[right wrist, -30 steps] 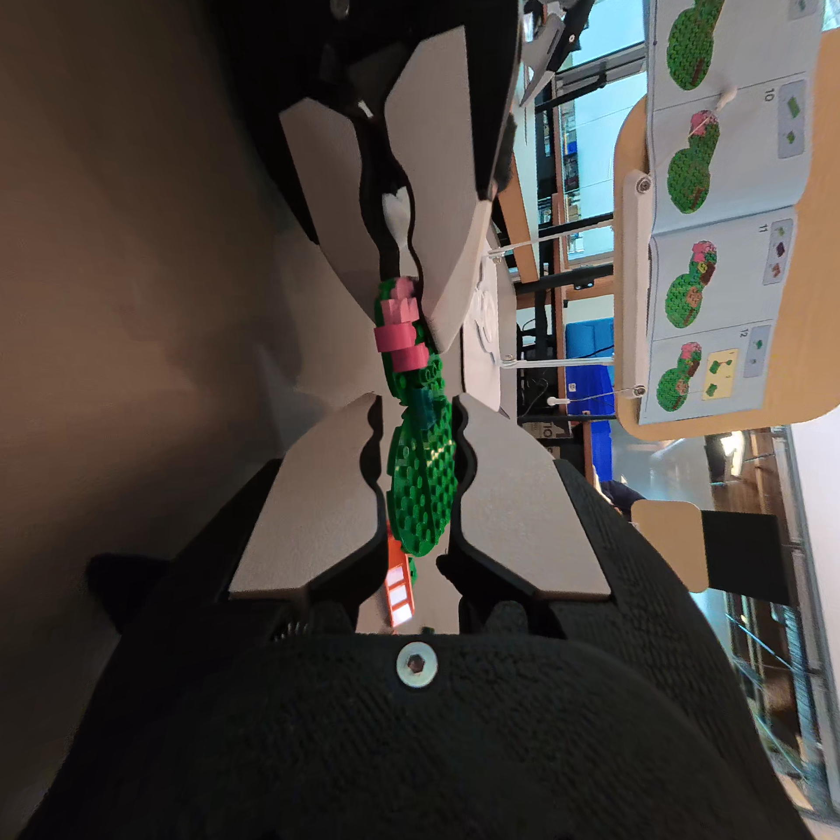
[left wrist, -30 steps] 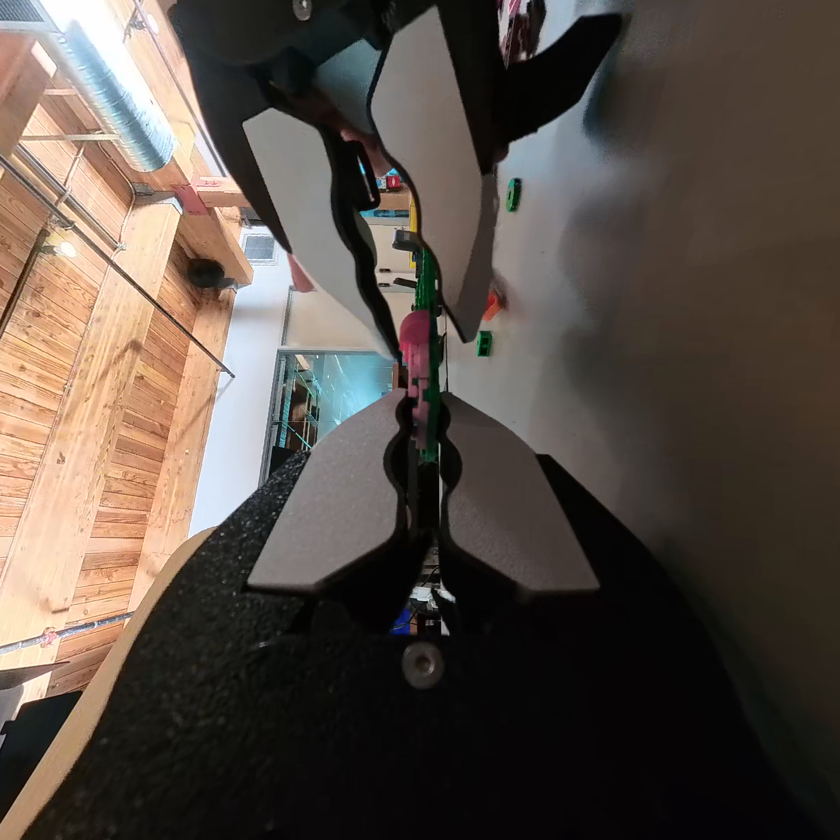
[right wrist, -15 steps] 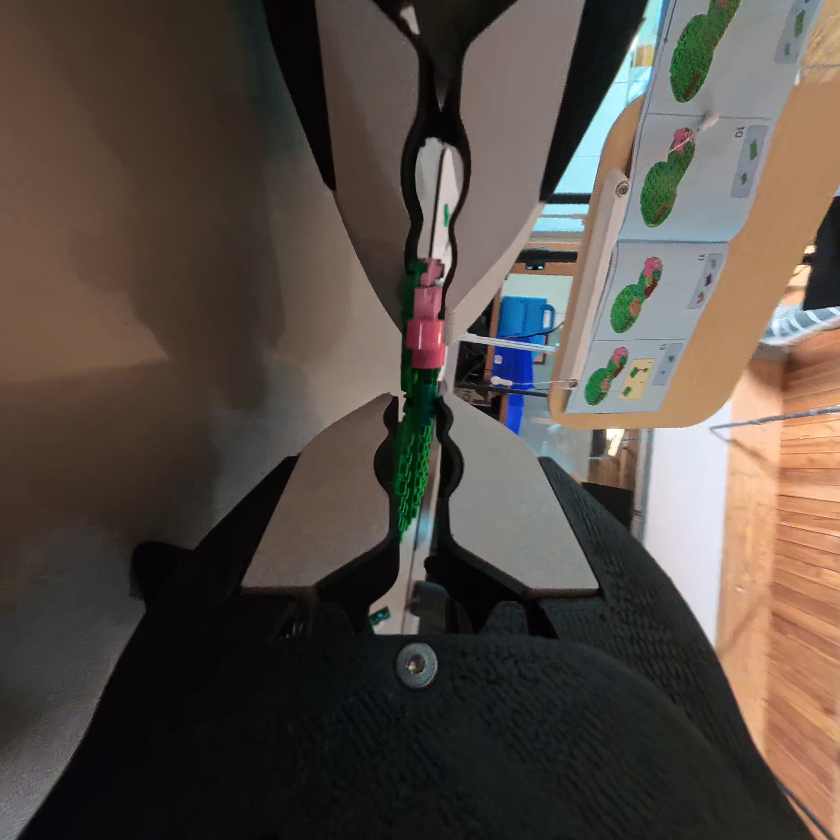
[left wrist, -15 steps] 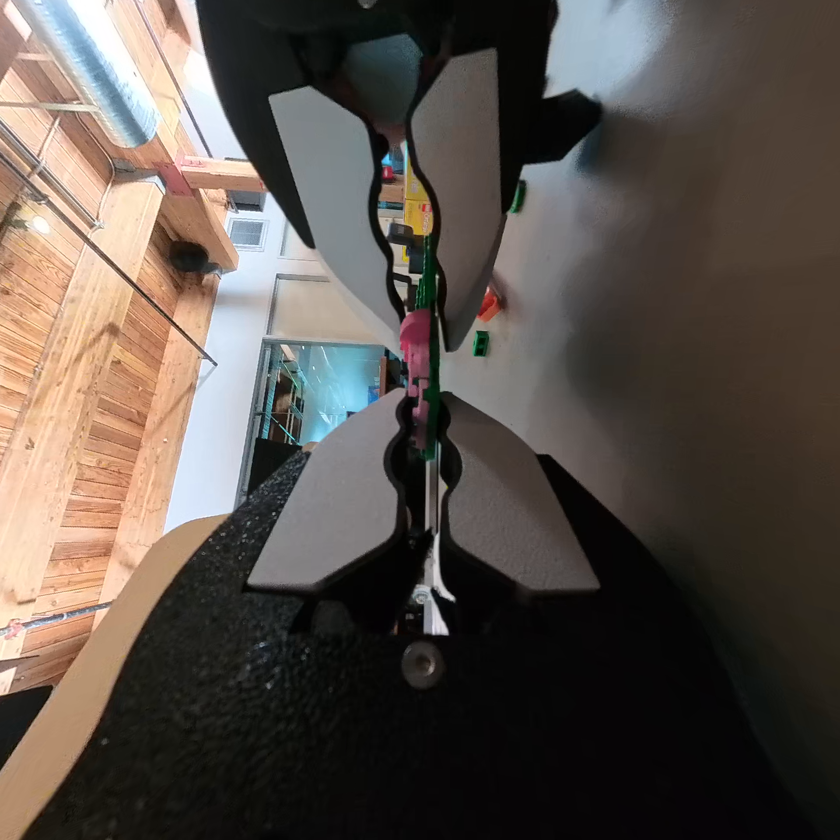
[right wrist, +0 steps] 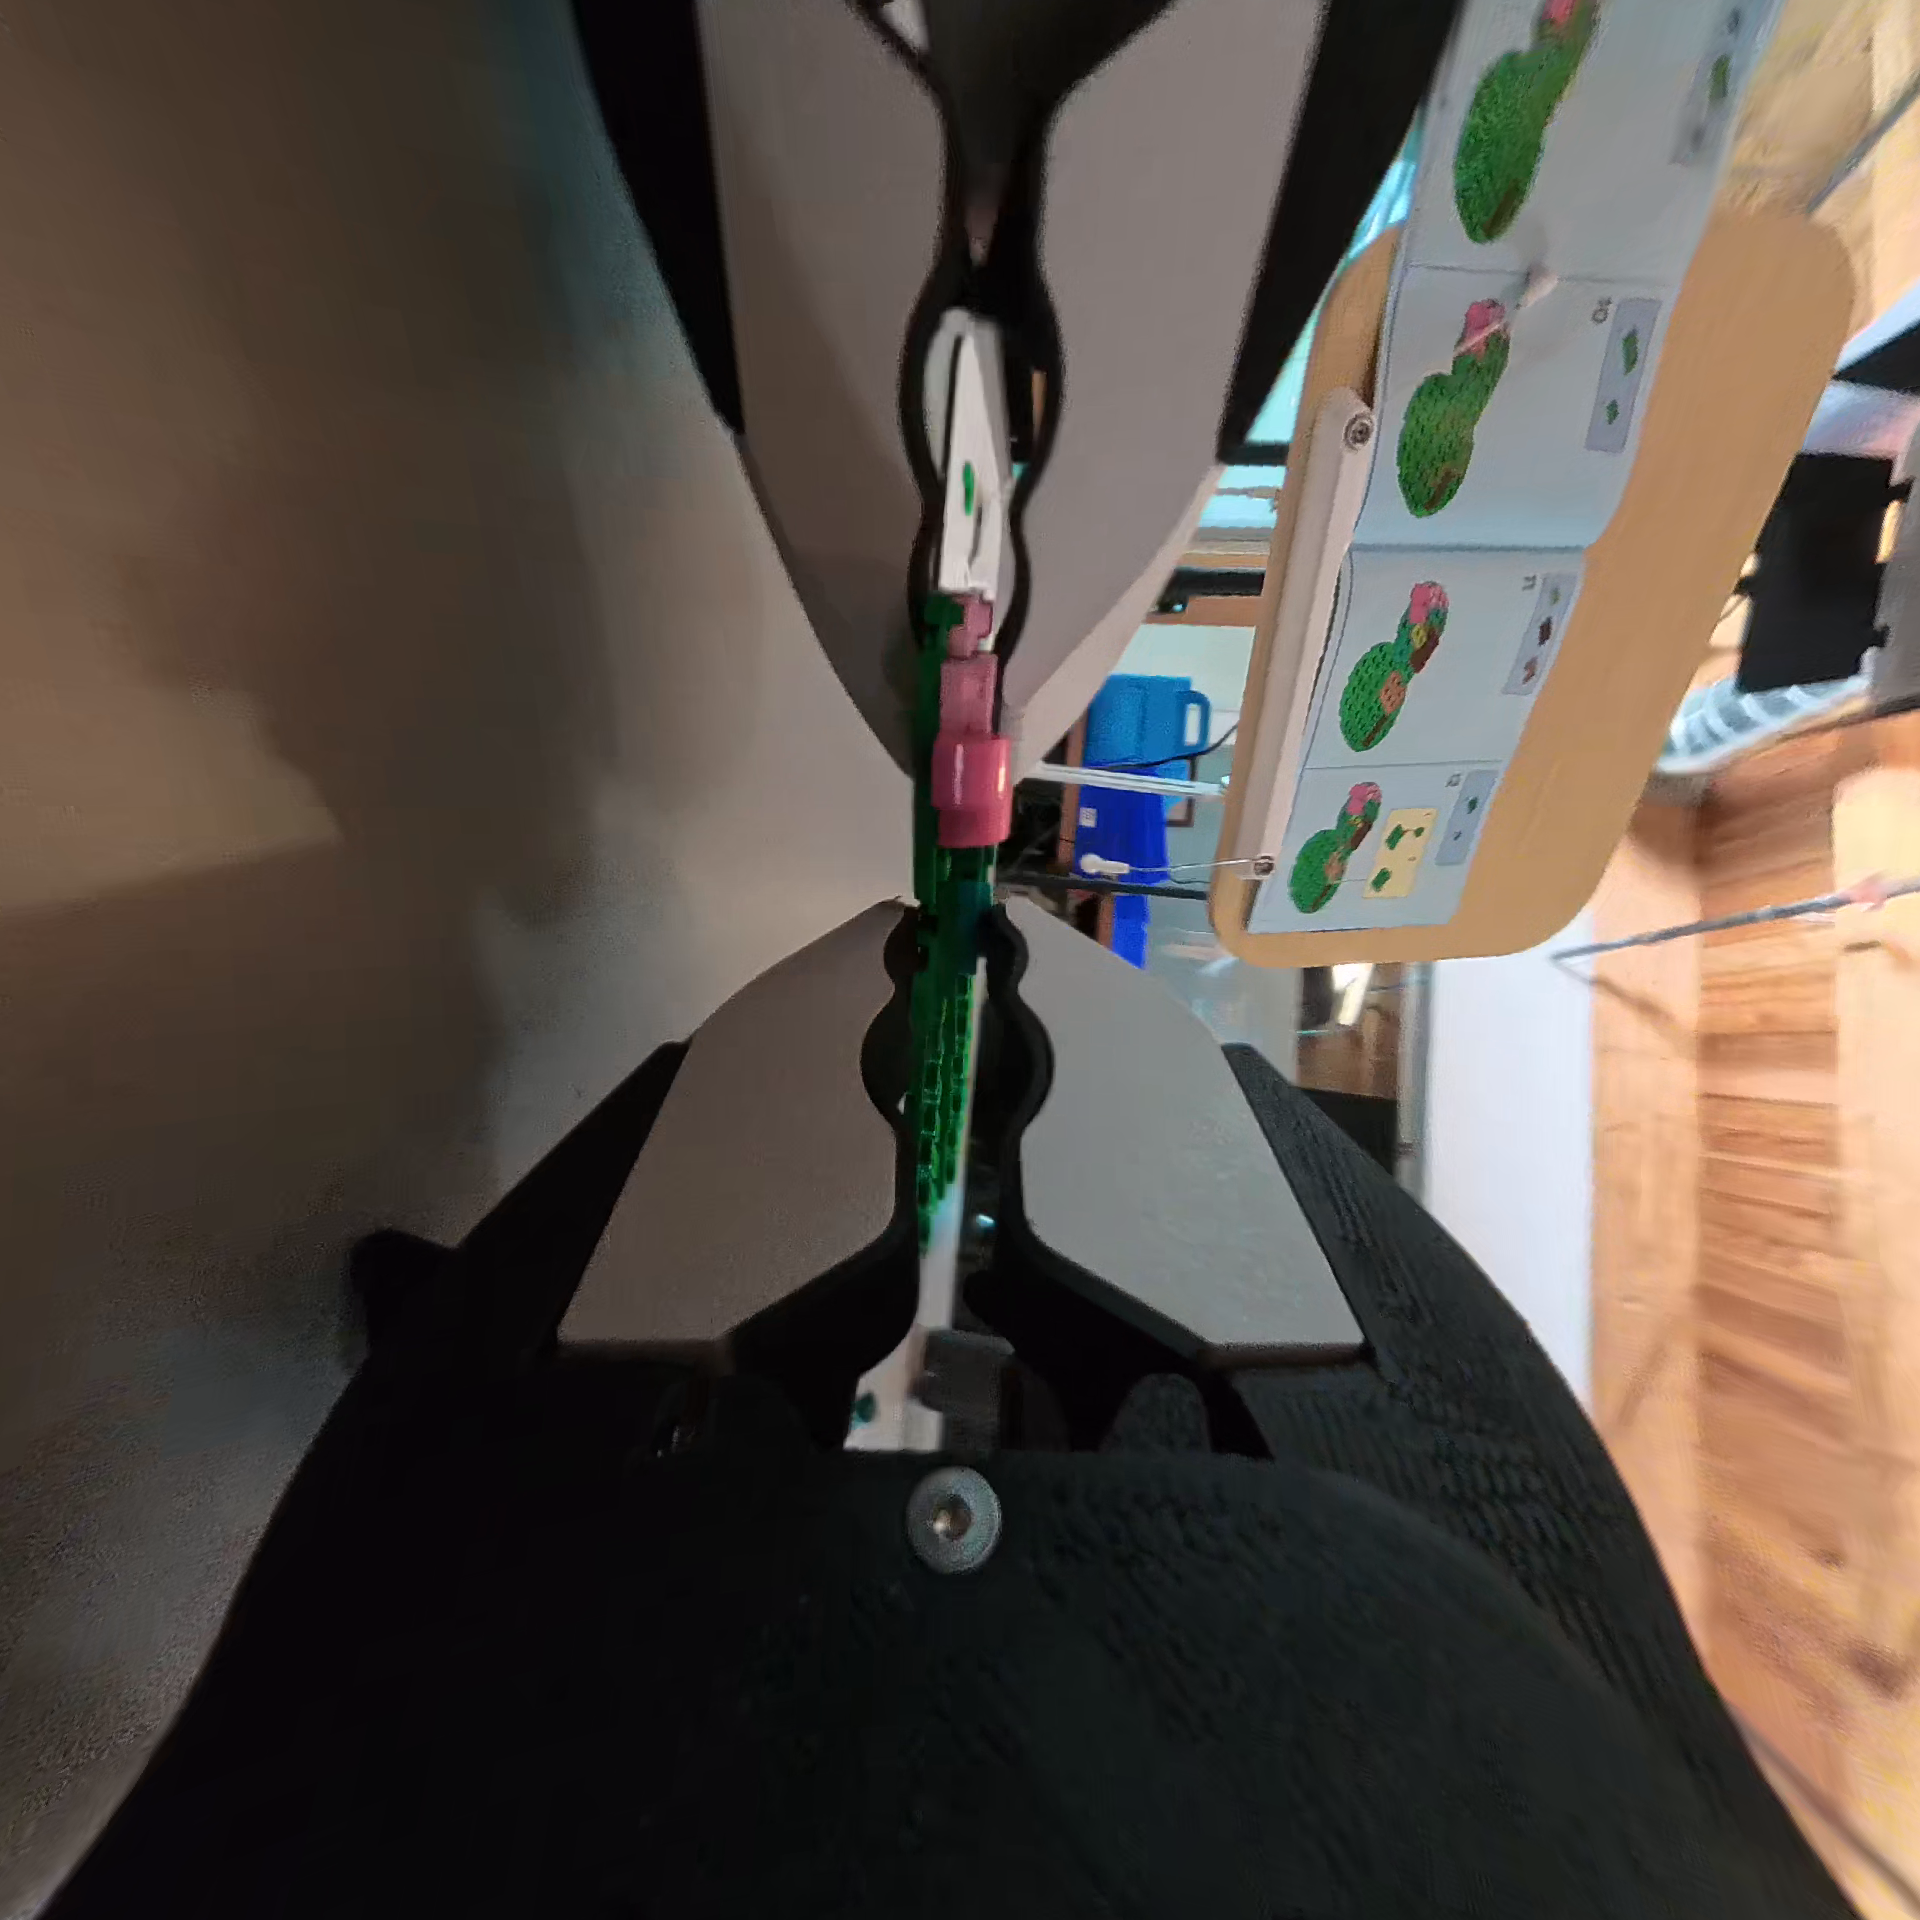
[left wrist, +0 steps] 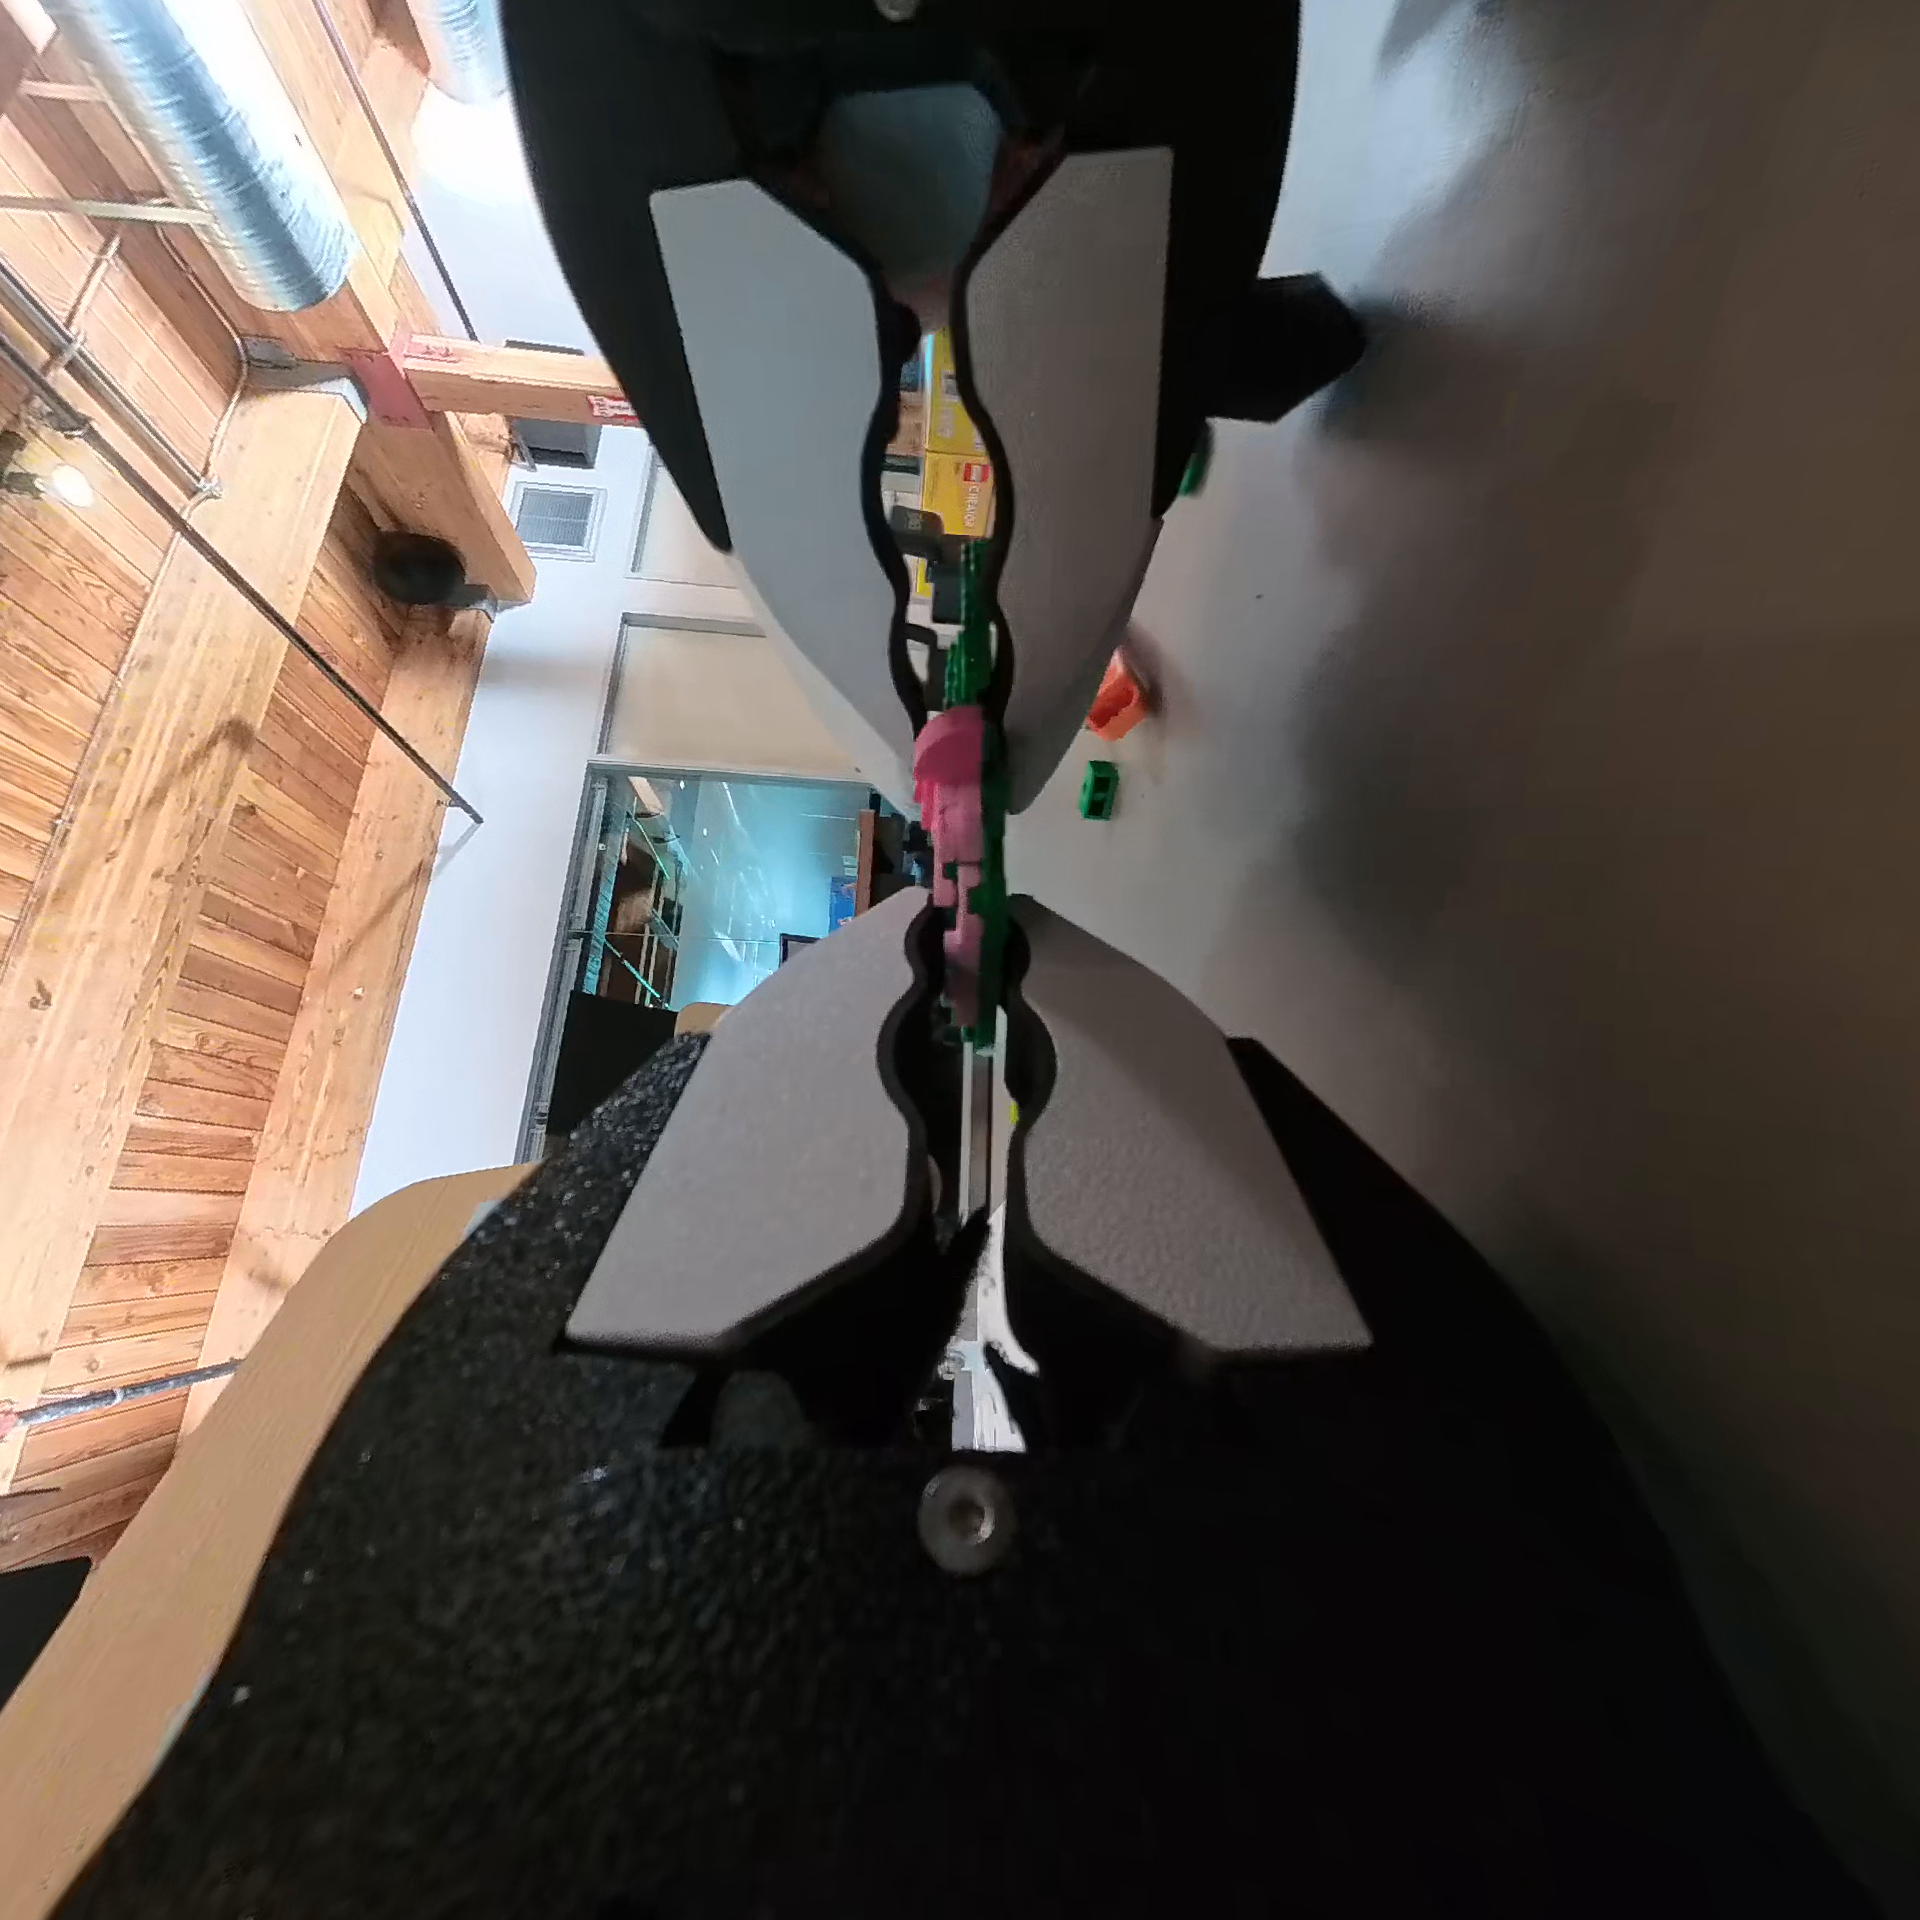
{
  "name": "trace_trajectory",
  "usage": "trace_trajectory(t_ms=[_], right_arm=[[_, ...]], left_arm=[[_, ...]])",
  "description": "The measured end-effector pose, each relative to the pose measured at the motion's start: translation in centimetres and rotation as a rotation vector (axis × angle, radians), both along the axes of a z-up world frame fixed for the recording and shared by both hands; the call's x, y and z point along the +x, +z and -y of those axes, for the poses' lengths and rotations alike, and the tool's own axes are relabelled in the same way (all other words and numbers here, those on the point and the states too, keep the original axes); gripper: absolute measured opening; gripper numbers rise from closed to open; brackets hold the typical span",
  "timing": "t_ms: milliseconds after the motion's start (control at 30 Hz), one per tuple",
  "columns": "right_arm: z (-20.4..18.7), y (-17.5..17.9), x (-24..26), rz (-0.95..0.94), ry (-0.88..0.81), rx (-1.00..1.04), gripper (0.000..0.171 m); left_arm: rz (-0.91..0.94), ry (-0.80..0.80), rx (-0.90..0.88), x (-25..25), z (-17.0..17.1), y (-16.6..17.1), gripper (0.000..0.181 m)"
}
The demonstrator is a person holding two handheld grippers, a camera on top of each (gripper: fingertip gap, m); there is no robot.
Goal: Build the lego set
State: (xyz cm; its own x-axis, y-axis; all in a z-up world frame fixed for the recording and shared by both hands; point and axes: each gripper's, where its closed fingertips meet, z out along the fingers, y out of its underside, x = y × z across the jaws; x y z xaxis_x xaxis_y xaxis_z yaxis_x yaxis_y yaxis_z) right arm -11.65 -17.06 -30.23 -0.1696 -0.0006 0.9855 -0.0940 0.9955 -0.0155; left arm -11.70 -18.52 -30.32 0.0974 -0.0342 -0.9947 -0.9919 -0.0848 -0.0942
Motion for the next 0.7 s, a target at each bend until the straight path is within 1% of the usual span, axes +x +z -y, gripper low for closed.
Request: trace_trajectory(t_ms=[67, 167, 300, 433, 667, 700], right_arm=[[0.12, 0.20, 0.13, 0.035, 0.026, -0.114, 0.012], [0.23, 0.55, 0.39, 0.080, 0.046, -0.247, 0.030], [-0.04, 0.18, 0.32, 0.098, 0.036, -0.229, 0.036], [0.00, -0.16, 0.20, 0.075, 0.033, -0.152, 0.033], [0.03, -0.05, 0.16, -0.002, 0.035, -0.016, 0.013], [0.00, 0.01, 0.16, -0.014, 0.036, 0.000, 0.012]], left_arm=[[0.018, -0.005, 0.011, 0.05, 0.04, 0.24, 0.008], [-0.002, 0.000, 0.008, -0.04, 0.02, 0.06, 0.008], [0.019, -0.001, 0.009, -0.06, 0.03, 0.15, 0.008], [0.020, -0.009, 0.007, 0.05, 0.06, 0.12, 0.008], [0.007, -0.023, 0.008, 0.40, 0.09, 0.06, 0.008], [0.005, -0.023, 0.006, 0.45, 0.10, 0.03, 0.008]])
